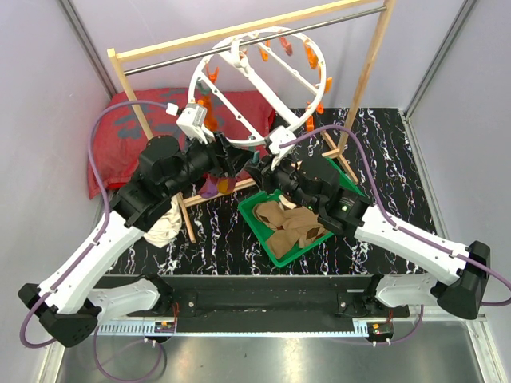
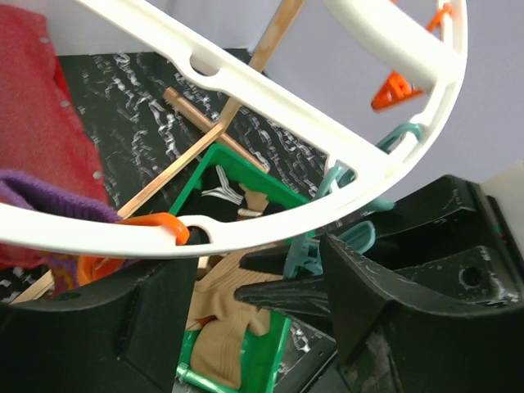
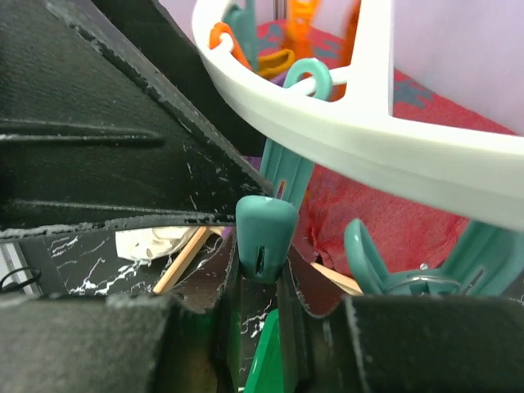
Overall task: Clip the socks to the hanger
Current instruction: Open the clamp at the hanger.
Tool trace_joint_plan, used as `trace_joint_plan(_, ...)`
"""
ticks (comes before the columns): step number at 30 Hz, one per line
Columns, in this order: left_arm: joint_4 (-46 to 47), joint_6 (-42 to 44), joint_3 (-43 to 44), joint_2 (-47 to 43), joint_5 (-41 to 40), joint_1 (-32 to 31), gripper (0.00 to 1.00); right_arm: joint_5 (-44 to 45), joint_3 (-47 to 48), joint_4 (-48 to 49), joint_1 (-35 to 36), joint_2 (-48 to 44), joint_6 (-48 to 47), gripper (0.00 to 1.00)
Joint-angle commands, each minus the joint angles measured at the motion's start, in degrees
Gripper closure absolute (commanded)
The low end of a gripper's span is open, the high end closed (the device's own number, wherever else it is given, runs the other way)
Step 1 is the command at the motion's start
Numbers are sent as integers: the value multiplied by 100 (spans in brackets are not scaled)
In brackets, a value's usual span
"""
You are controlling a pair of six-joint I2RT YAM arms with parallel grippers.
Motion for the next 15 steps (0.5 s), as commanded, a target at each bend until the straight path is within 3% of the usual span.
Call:
trace_joint_plan(1,1297,-126,14,24,514,40,32,-437,-60,64,101,-133,73,95)
trace_joint_plan(15,2098,164,-470,-108,1306,40,31,-393,98,126,110,-1,-6,94)
